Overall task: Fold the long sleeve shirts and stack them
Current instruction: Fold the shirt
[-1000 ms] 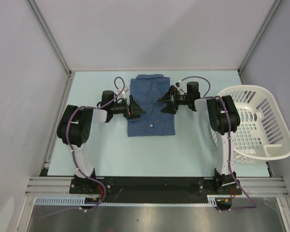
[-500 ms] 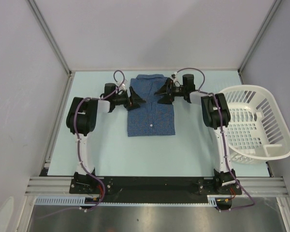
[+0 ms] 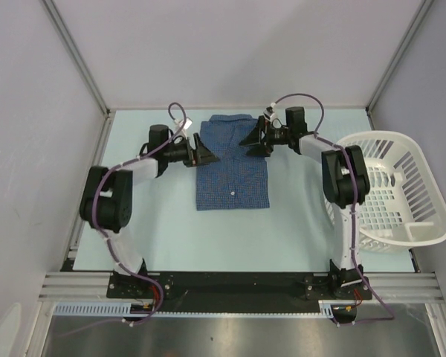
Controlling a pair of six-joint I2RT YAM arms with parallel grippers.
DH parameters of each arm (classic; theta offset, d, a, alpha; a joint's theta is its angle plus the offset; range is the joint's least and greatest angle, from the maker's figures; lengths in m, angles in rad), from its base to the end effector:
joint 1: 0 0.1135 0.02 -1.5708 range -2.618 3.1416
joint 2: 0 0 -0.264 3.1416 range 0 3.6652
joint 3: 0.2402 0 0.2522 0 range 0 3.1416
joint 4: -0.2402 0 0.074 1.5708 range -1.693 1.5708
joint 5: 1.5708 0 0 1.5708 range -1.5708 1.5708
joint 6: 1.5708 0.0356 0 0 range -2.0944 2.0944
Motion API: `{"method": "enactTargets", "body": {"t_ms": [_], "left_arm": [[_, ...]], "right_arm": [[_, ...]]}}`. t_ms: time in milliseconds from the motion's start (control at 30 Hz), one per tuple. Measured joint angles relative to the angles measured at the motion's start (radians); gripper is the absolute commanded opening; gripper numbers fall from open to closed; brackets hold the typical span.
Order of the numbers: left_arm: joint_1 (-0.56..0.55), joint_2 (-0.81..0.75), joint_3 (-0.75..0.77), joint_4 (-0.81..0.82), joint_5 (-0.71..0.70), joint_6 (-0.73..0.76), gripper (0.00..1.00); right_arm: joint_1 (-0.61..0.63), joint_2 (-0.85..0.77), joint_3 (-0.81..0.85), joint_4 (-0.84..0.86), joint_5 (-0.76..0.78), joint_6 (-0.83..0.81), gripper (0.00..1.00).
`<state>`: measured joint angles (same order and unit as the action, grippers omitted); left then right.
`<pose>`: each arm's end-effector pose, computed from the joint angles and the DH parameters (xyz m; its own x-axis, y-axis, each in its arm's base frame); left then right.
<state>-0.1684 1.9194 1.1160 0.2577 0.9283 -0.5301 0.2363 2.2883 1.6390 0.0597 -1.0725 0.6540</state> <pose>0.3944 -0.0960 0.1775 -0.8333 -0.1656 -0.5274 0.4100 0.4547 -0.7907 0.4794 0.1476 0.1615 -0.9289 0.0754 -0.3625 -0.3233 0.3123 0.8933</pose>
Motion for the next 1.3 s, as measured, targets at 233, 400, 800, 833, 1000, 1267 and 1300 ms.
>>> {"method": "enactTargets", "body": {"t_ms": [233,400,800,833,1000,1267,1300], "left_arm": [[-0.129,-0.227,-0.256,0.083,0.022,-0.004,0.88],[-0.153,-0.136,-0.382,0.13,0.016,-0.069,0.86],[-0.094,-0.172,-0.444,0.123,0.043,-0.058,0.9],[-0.09,-0.204,-0.451,0.106,0.044,-0.04,0.9],[-0.084,-0.363,-0.459,0.071,0.046,-0.001,0.91],[-0.031,-0.407,-0.497,0.053,0.035,0.003,0.94],[-0.014,-0.407,-0.497,0.044,0.03,0.003,0.95]], "right_arm": [[0.075,-0.3,-0.295,0.114,-0.018,0.039,1.0],[0.157,-0.239,-0.459,0.199,-0.034,0.048,1.0],[0.122,-0.214,-0.503,0.123,-0.064,-0.045,1.0],[0.122,-0.237,-0.513,0.107,-0.059,-0.048,1.0],[0.173,-0.365,-0.566,0.144,-0.052,0.03,1.0],[0.285,-0.269,-0.572,0.36,-0.065,0.161,1.0],[0.282,-0.23,-0.578,0.385,-0.063,0.172,1.0]]}}
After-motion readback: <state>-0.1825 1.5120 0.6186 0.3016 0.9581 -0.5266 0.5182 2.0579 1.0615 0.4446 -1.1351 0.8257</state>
